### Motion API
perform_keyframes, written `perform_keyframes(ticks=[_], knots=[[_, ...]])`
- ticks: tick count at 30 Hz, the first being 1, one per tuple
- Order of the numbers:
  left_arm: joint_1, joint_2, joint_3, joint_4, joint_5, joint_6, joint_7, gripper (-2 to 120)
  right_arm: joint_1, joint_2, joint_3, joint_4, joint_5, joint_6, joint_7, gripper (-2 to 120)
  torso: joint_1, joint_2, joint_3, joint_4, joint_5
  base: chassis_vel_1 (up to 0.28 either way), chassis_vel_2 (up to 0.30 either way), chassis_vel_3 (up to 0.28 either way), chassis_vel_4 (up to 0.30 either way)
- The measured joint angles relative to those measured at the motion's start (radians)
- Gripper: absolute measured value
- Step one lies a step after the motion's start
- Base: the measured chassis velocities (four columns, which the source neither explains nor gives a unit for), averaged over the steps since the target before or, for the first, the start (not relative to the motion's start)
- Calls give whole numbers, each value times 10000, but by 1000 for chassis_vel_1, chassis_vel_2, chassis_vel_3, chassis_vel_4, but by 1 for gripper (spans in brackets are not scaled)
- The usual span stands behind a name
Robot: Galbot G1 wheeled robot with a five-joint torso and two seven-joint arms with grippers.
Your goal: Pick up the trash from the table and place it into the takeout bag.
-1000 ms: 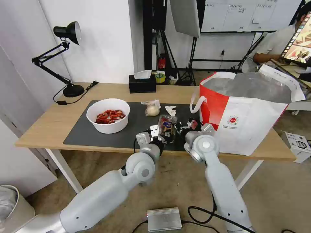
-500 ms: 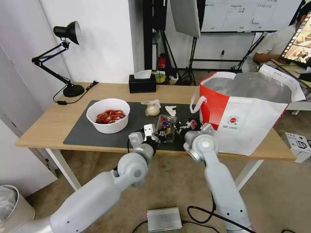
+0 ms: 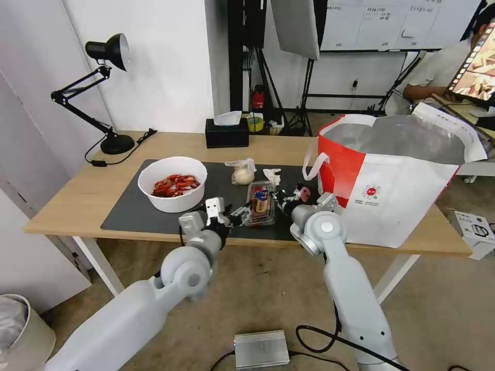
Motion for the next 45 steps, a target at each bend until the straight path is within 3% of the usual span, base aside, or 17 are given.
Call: perform_keyframes(ticks=[6,26,45], knots=[[434,54,-295,-114,123,1,73,100,62,-5,-17,176,34,6,-99,0,1,0,0,0,-1,0,0,0,0],[1722,641,-1655,-870,259,-22,297,100,-188,-662,-146,1613,-94,14,-690,0,0,0,-1,0,0,0,0,0,0],[2408,628,-2192,-1141,590,-50,319,100,36,-1579,582,3397,353,153,-850,0,1,0,0,-3,1,0,0,0,0]])
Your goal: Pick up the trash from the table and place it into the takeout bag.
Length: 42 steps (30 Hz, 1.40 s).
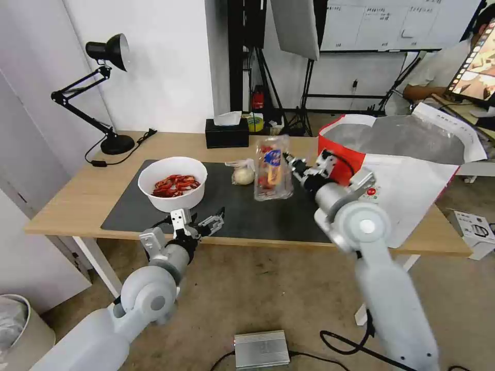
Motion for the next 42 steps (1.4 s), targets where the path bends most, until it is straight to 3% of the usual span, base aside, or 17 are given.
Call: perform_keyframes(ticks=[9,25,30,34,42], knots=[[171,-63,-157,-134,81,0,-38,100,467,-452,652,685,214,209,102,0,0,0,1,1,0,0,0,0,0],[204,-354,-63,-47,136,-8,-89,100,999,-1487,1791,648,40,921,258,0,0,0,1,1,-1,0,0,0,0],[214,-421,-31,21,173,-8,-93,100,958,-1606,1828,415,-1181,1146,168,0,0,0,1,1,0,0,0,0,0],[209,-489,-2,90,181,-8,-95,100,811,-1638,1748,68,-3210,1521,-130,0,0,0,1,1,1,0,0,0,0],[208,-591,35,148,217,-8,-95,100,681,-1610,1611,-318,-4726,1820,-390,0,0,0,0,2,-1,0,0,0,0]])
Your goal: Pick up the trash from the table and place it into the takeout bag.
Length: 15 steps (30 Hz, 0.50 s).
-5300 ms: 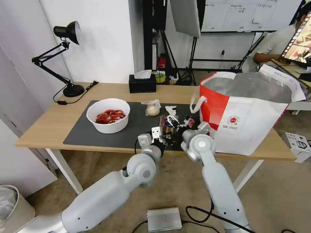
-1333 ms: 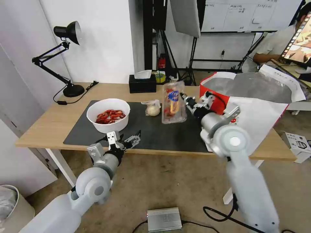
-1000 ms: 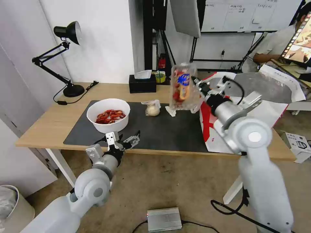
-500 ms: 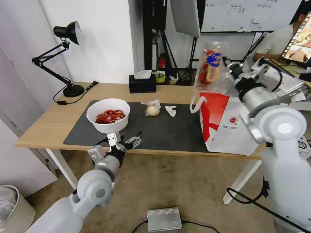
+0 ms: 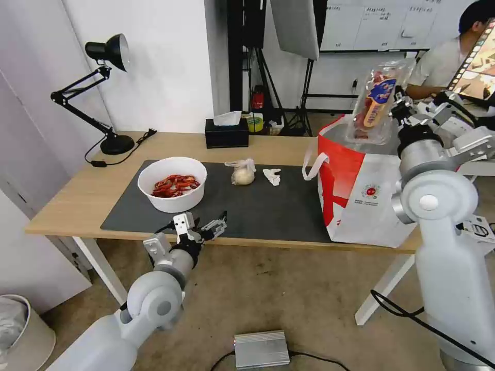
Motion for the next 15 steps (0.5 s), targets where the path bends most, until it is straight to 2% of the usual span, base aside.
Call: perform_keyframes(ticks=[8,15], knots=[[4,-28,18,5,5,-4,-2,100,-288,35,-51,-214,-1142,79,-135,0,0,-1,0,0,1,0,0,0,0],[24,-28,2,-29,8,-8,-4,100,-385,49,-57,-206,-1143,74,-128,0,0,-1,-1,0,1,0,0,0,0]])
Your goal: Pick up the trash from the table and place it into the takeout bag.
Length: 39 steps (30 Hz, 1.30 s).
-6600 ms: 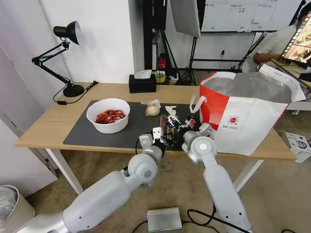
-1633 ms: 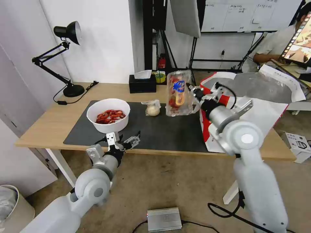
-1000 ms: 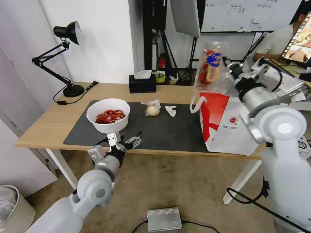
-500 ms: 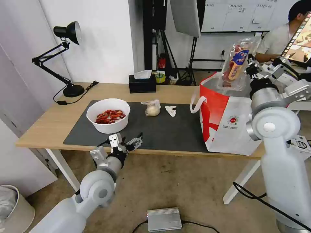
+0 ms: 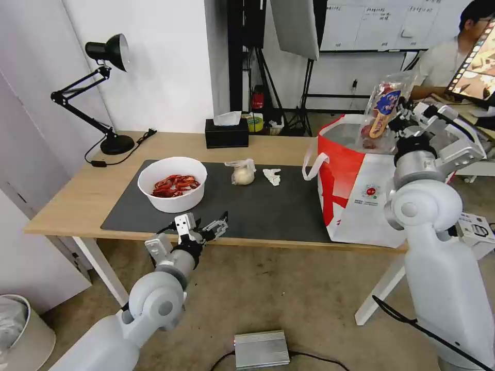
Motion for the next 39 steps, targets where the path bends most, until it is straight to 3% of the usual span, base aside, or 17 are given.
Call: perform_keyframes(ticks=[6,9,11,12,18,19,20,22,28,31,39], knots=[[25,-26,-31,-19,4,-4,0,100,-225,86,-2,224,412,-95,47,0,0,0,0,0,0,0,0,0,0],[30,-27,-40,-44,6,-5,0,100,-356,159,5,392,643,-147,76,13,0,1,0,0,-1,0,0,0,0],[30,-23,-44,-50,6,-4,0,100,-364,165,6,411,660,-153,82,14,0,0,0,0,-1,0,0,0,0],[32,-10,-58,-71,6,-5,-3,100,-383,177,20,480,746,-176,118,22,0,1,0,0,0,0,0,0,0],[106,35,-105,-156,10,-6,-10,100,-447,160,119,618,1061,-283,239,43,-1,0,0,0,-1,0,0,0,0],[110,46,-127,-186,13,-6,-15,100,-516,155,156,705,1154,-309,254,56,0,0,1,0,0,0,0,0,0],[110,46,-127,-186,13,-6,-15,100,-516,155,156,705,1154,-309,254,56,0,0,1,0,0,0,0,0,0],[75,60,-129,-204,11,-7,-25,100,-576,142,189,787,1253,-338,261,71,0,0,0,0,0,0,0,0,0],[59,72,-142,-226,-8,-9,-26,100,-693,66,262,924,1490,-379,257,92,0,1,0,0,0,0,0,0,0],[69,68,-145,-226,-4,-12,-14,100,-716,36,270,960,1528,-380,234,99,-1,1,1,0,0,0,0,0,0],[74,116,-176,-203,19,-20,23,100,-730,-29,206,1018,1707,-45,-453,100,0,0,1,0,0,0,0,0,0]])
